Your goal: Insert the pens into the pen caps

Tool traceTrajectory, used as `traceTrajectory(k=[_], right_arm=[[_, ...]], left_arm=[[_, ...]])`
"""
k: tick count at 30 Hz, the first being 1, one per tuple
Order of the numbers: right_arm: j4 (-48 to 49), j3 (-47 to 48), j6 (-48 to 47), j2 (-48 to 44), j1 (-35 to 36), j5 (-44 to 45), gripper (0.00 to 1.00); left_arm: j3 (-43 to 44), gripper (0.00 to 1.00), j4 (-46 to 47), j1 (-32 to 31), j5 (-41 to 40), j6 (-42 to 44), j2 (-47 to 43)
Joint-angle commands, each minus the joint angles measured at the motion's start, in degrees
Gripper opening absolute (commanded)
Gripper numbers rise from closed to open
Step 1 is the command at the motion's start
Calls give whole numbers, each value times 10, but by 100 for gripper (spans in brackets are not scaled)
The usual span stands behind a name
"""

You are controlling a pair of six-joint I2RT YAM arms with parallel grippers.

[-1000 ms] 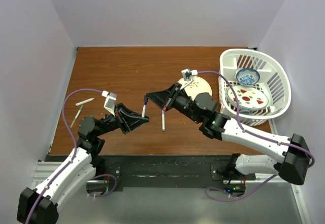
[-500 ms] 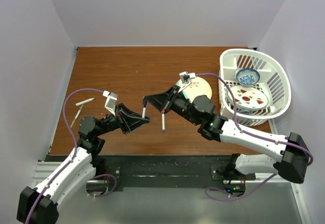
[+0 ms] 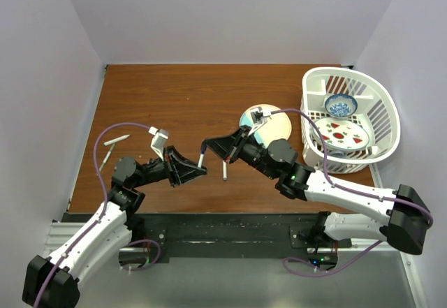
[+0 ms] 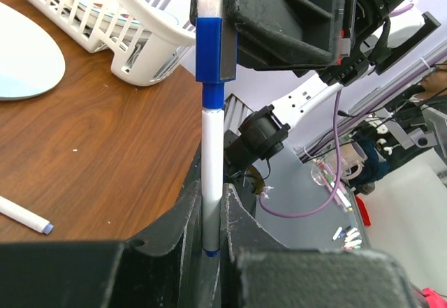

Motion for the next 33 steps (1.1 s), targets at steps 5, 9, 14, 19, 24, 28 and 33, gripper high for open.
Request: traceTrajectory(k=[5, 9, 14, 19, 24, 28, 33], right_arm=[[-107, 22, 0, -5, 32, -47, 38], [-119, 48, -18, -16, 32, -30, 59], [-129, 91, -57, -14, 33, -26, 73], [-158, 135, -82, -3, 33, -5, 79], [-165, 160, -105, 6, 33, 18, 74], [-176, 179, -116, 22, 32, 23, 61], [-162, 168, -109, 34, 33, -2, 40]], left_arm=[[34, 0, 50, 6, -32, 26, -30], [29, 0, 40, 6, -27, 30, -44], [27, 0, 27, 6, -23, 38, -48], [24, 0, 33, 6, -16, 36, -46], [20, 0, 49, 6, -7, 29, -43], [19, 0, 54, 6, -4, 28, -43], [20, 0, 57, 6, -6, 27, -42]])
